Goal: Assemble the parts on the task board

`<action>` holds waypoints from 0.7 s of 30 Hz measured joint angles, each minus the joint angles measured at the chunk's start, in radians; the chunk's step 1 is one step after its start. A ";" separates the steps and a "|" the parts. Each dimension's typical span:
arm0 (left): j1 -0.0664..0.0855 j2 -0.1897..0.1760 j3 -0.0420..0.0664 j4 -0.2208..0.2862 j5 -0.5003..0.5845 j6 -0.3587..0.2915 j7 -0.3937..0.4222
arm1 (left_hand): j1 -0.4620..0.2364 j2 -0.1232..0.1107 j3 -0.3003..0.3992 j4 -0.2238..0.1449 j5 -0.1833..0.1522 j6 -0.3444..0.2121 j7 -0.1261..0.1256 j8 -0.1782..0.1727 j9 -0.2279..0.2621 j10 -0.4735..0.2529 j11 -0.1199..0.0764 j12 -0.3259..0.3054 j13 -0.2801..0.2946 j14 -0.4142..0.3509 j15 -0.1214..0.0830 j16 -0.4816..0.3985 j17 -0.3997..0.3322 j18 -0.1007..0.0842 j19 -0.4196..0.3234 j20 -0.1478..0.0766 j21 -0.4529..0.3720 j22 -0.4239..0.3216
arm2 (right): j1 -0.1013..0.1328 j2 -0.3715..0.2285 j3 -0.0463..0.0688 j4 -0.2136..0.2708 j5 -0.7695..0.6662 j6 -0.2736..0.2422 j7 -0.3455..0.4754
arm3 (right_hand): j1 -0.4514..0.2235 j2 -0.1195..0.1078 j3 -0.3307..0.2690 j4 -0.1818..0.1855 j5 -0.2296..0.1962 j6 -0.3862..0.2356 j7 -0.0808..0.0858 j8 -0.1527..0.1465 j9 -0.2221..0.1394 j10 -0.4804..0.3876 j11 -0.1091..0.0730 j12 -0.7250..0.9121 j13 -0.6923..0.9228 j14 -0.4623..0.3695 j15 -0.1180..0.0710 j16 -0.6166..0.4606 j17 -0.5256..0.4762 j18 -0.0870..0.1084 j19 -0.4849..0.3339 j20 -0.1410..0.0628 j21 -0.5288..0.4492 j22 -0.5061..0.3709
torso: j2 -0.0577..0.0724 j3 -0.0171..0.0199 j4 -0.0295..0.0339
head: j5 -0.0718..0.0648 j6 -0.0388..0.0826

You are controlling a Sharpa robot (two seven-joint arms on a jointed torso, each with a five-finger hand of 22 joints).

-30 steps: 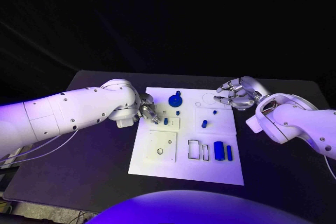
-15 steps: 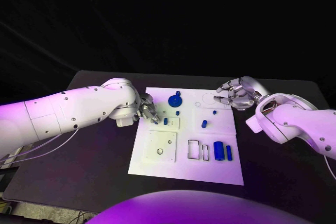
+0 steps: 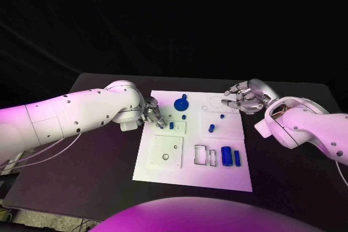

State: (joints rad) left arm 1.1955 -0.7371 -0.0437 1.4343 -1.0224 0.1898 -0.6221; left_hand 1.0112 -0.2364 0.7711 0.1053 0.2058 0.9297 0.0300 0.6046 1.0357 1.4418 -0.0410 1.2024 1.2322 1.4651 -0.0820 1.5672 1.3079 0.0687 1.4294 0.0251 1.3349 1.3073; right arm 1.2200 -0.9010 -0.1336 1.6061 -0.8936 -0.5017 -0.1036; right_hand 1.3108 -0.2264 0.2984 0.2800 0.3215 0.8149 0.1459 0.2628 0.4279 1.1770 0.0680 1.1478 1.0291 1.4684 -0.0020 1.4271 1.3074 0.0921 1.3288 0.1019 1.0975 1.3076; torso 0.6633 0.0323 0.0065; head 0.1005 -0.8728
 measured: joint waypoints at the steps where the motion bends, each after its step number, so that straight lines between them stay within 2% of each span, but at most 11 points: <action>1: 0.000 0.000 0.000 -0.001 0.000 0.000 0.000 | -0.003 -0.003 -0.003 0.003 -0.007 0.001 -0.001 0.000 -0.001 0.000 0.000 0.000 0.000 0.000 0.000 0.000 0.000 0.000 0.000 0.000 0.000 0.000 | 0.000 0.000 0.000 0.000 0.000 0.000 0.000 | 0.000 0.000 0.000 0.000 0.000 0.000 0.000 0.000 0.000 0.000 0.000 0.000 0.000 0.000 0.000 0.000 0.000 0.000 0.000 0.000 0.000 0.000 | 0.000 0.0001 0.0000 | 0.000 0.000; 7: 0.000 -0.001 -0.001 -0.004 0.001 0.001 0.000 | -0.022 -0.012 -0.036 0.036 -0.052 0.006 -0.006 0.000 -0.008 0.000 0.000 0.005 0.001 0.000 0.000 0.000 0.000 0.000 0.002 0.002 0.000 0.000 | 0.000 0.000 0.000 0.000 0.000 0.000 0.000 | 0.000 0.000 0.000 0.000 0.000 0.000 0.000 0.000 0.000 0.000 0.000 0.000 0.000 0.000 0.000 0.000 0.000 0.000 0.000 0.000 0.000 0.000 | 0.000 0.0000 0.0000 | -0.001 0.000; 14: -0.001 -0.001 -0.001 -0.006 0.001 0.001 0.000 | -0.022 -0.012 -0.071 0.059 -0.085 0.009 -0.009 -0.001 -0.012 0.000 0.000 0.005 0.001 0.000 0.000 0.000 0.000 0.000 0.004 0.004 -0.004 0.000 | 0.000 -0.001 0.000 0.000 0.000 0.000 0.000 | 0.000 0.000 0.000 0.000 0.000 0.000 0.000 0.000 0.000 0.000 0.000 0.000 0.000 0.000 0.000 0.000 0.000 0.000 0.000 0.000 0.000 0.000 | 0.000 0.0000 0.0000 | -0.002 0.000; 21: -0.001 -0.001 -0.001 -0.007 0.002 0.001 0.000 | -0.022 -0.012 -0.073 0.062 -0.086 0.011 -0.011 -0.001 -0.012 0.000 0.000 0.005 0.001 0.000 0.000 0.000 0.000 0.000 0.004 0.004 -0.004 0.000 | 0.000 -0.001 0.000 0.000 0.000 0.000 0.000 | 0.000 0.000 0.000 0.000 0.000 0.000 0.000 0.000 0.000 0.000 0.000 0.000 0.000 0.000 0.000 0.000 0.000 0.000 0.000 0.000 0.000 0.000 | 0.000 0.0000 0.0000 | -0.003 0.000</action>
State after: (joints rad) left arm 1.1949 -0.7380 -0.0442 1.4273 -1.0209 0.1912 -0.6221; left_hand 0.9891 -0.2479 0.6977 0.1669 0.1196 0.9409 0.0191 0.6034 1.0237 1.4419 -0.0410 1.2075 1.2334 1.4651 -0.0820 1.5672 1.3078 0.0686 1.4330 0.0288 1.3311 1.3073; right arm 1.2198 -0.9017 -0.1336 1.6059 -0.8935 -0.5017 -0.1033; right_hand 1.3108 -0.2264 0.2984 0.2801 0.3214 0.8149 0.1459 0.2628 0.4279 1.1771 0.0680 1.1478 1.0292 1.4684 -0.0020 1.4272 1.3073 0.0920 1.3287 0.1019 1.0975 1.3079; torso 0.6633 0.0323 0.0065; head 0.0972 -0.8728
